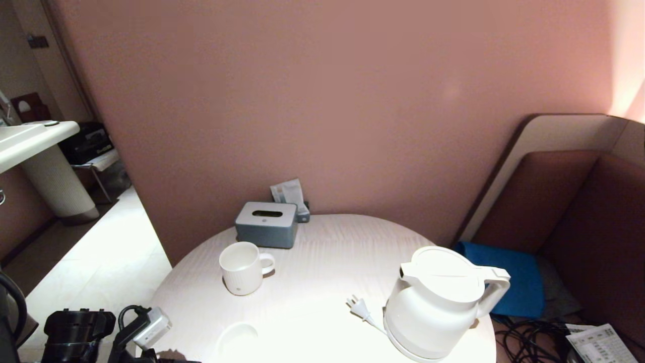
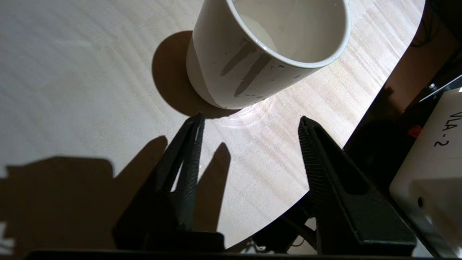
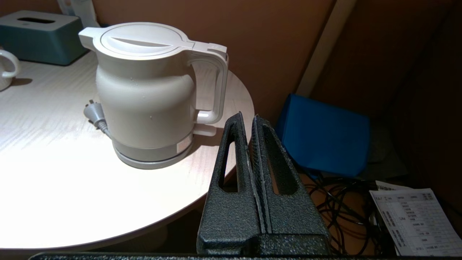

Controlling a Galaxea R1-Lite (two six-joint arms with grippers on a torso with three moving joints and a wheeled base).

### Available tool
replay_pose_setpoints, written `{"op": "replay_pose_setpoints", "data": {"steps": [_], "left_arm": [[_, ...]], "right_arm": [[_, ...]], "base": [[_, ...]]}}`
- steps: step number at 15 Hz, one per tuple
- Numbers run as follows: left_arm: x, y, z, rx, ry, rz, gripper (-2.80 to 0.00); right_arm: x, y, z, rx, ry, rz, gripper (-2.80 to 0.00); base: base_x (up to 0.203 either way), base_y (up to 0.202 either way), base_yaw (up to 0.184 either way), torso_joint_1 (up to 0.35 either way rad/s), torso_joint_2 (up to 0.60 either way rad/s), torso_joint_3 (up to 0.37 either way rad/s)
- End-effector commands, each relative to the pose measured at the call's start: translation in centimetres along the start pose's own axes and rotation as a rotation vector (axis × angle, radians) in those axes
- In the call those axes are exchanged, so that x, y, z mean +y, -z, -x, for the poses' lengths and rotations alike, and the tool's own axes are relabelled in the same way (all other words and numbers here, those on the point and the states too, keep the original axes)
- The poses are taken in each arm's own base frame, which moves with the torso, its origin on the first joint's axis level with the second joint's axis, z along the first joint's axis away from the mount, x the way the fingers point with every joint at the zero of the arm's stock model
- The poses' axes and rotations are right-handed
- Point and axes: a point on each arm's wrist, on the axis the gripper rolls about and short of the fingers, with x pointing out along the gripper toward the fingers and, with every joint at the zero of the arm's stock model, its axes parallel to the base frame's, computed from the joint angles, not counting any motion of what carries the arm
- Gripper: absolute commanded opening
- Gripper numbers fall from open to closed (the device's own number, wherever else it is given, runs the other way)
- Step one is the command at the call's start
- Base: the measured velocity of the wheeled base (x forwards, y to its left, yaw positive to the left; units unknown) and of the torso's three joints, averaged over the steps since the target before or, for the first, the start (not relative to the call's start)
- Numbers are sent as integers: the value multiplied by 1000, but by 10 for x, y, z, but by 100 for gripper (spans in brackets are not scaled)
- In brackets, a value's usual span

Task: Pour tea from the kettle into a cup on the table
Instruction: Pick up the cup

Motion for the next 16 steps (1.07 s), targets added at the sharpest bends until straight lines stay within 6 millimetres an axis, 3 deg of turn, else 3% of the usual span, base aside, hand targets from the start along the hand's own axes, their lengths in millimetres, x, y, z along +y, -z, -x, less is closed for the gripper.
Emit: {"op": "replay_pose_setpoints", "data": {"steps": [1,16], "left_arm": [[1,-1,0,-9,0,-6,0],[8,0,-24,-27,40,-77,0]], "right_arm": [[0,0,0,1,-1,1,-280],[0,0,0,0,-1,1,-280]], "base": [[0,0,0,0,0,0],[0,0,0,0,0,0]]}}
